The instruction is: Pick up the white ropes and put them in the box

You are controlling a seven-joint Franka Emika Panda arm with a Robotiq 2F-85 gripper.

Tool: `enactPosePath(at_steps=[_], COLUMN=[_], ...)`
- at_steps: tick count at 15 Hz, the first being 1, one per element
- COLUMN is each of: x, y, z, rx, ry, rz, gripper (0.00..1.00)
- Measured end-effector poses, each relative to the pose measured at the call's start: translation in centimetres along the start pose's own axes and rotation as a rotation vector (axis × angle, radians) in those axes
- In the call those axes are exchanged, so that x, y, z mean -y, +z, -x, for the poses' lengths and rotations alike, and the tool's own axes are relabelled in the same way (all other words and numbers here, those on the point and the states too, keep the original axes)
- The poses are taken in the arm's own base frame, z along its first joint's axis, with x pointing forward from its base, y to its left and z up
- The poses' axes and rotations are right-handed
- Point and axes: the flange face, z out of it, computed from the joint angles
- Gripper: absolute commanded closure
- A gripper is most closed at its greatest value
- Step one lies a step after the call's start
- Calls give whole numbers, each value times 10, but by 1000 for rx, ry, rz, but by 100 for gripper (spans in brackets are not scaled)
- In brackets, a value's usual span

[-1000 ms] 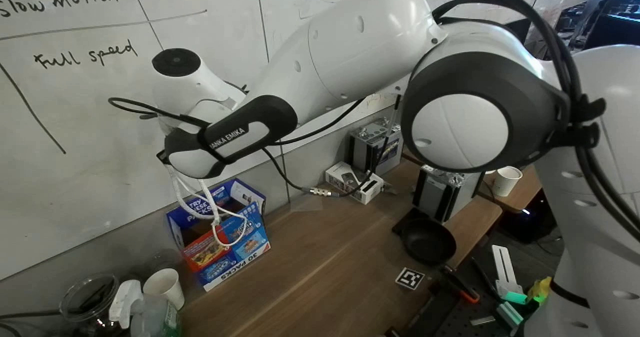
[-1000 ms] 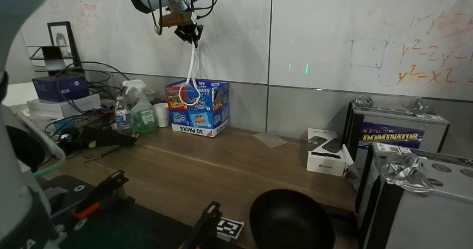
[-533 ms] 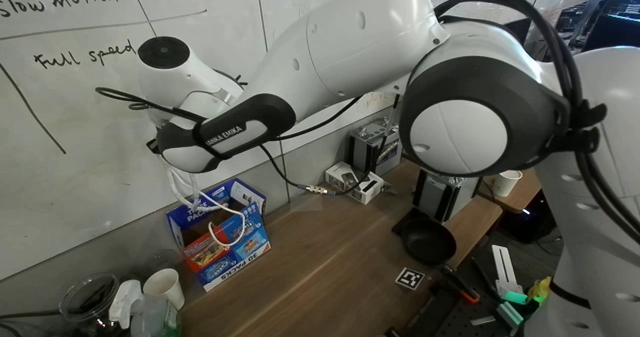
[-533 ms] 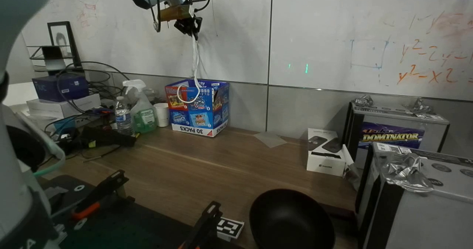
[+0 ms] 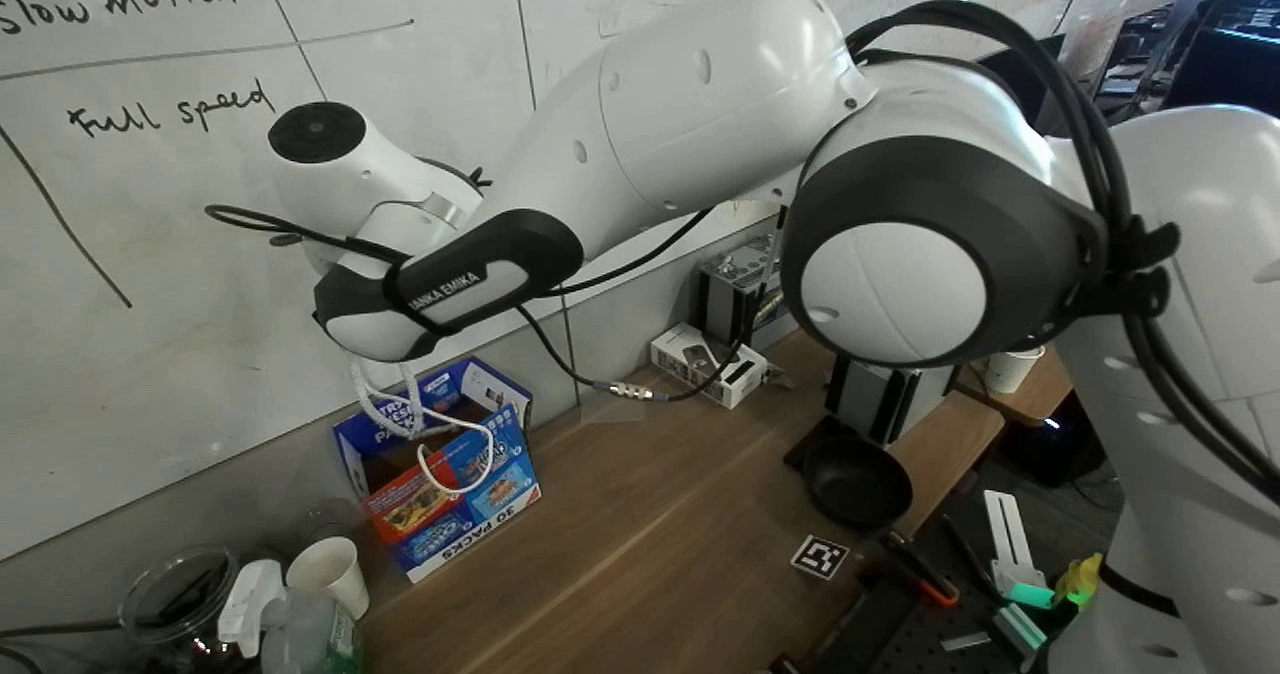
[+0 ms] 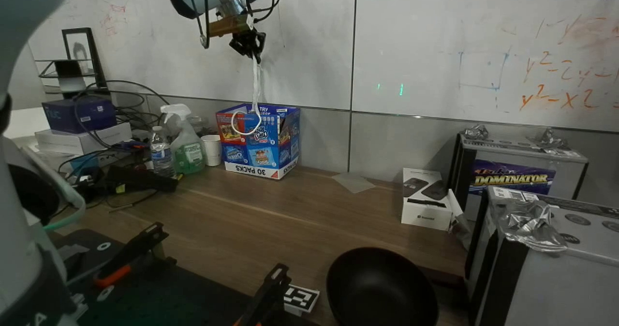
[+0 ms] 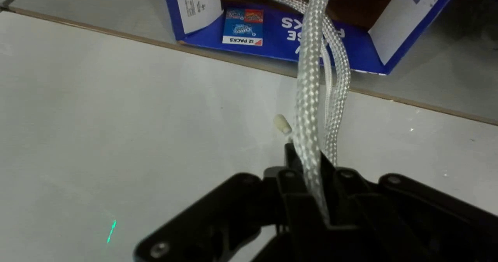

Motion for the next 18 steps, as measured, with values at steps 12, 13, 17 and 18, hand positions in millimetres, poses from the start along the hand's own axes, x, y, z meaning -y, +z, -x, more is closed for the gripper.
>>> enactPosePath(at_steps=[12, 13, 17, 18], x=[5, 4, 1, 1], y=[-1, -1, -4, -6], z=[7, 9, 22, 26], rx=[139, 160, 295, 339], ry=[-1, 5, 24, 29], rz=[59, 71, 122, 132], gripper=[0, 0, 0, 0])
